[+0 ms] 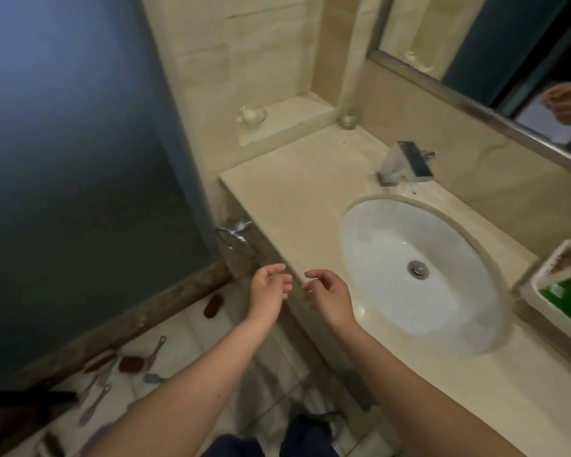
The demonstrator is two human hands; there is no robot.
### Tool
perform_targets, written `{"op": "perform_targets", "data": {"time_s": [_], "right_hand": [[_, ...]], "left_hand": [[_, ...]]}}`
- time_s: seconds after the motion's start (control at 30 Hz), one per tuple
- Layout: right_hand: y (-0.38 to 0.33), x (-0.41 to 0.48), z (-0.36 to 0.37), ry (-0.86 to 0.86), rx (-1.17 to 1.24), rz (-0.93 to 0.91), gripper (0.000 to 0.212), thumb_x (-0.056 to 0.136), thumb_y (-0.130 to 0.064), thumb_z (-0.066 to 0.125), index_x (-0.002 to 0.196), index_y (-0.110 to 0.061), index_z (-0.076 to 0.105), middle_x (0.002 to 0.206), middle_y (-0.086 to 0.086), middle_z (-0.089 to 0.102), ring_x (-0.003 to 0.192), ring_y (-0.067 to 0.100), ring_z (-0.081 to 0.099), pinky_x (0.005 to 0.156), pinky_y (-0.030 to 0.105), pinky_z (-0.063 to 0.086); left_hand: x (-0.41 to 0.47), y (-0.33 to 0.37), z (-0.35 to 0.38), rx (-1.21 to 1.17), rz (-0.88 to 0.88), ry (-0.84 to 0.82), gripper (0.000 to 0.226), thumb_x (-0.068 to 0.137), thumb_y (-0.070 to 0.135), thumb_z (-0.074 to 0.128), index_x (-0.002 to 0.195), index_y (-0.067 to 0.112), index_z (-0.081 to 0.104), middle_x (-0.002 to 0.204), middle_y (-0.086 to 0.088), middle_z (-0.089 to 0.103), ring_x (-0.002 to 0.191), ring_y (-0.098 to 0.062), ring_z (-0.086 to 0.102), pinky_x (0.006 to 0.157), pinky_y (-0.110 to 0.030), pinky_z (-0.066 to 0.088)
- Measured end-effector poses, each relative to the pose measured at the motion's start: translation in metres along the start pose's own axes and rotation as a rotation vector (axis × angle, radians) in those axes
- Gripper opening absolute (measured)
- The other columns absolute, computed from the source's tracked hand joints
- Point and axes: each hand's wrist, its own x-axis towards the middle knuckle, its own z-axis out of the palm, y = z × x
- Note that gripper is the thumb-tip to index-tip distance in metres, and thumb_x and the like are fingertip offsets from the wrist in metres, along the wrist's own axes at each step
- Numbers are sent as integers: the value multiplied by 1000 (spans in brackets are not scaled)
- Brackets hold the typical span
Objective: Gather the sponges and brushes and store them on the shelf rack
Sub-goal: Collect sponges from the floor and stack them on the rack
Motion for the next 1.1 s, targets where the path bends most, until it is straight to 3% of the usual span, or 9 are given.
{"op": "perform_targets", "data": {"time_s": [0.1,0.27,0.37,0.5,0.77,0.93,1.1], "right_hand": [[4,-5,51,-79,-2,4,21,89,0,48,93,-15,62,82,9,66,70,18,59,67,29,47],[13,-20,127,-227,-95,13,19,90,-1,50,98,-12,63,84,6,63,65,8,58,54,14,44],[24,-31,164,-316,-203,22,18,92,-8,52,99,-21,61,88,4,65,71,10,60,61,21,48],[43,-38,197,-416,-314,42,21,93,-14,53,109,-24,60,97,-1,64,87,16,63,80,33,54],[77,-2,256,-518,-461,43,22,95,-12,53,113,-22,56,102,0,63,90,15,62,85,35,55],[110,53,296,-565,-529,47,27,94,-12,53,119,-21,56,100,-6,60,87,6,59,71,17,47],[166,131,333,-600,-636,66,32,93,-12,55,123,-22,55,107,-2,58,94,13,59,85,30,52]], "left_hand": [[4,-7,-55,-24,-8,75,21,92,0,47,107,10,58,84,-5,65,68,-13,59,64,-24,47],[7,-31,-147,-18,-46,192,20,94,7,49,109,13,60,92,-6,68,76,-14,64,70,-26,51],[7,-47,-192,-12,-85,250,19,94,10,50,109,17,59,95,-4,68,80,-14,65,70,-24,52],[6,-72,-235,16,-129,305,18,94,15,52,109,21,59,102,0,67,87,-12,65,76,-26,52],[42,-127,-276,21,-221,350,23,95,15,53,118,16,59,110,-3,64,92,-13,63,82,-27,49],[91,-161,-285,83,-229,350,21,94,17,54,112,27,58,105,2,62,99,-19,63,95,-40,49],[164,-218,-286,146,-258,330,27,93,17,55,117,26,58,106,5,64,98,-10,60,90,-28,46]]}}
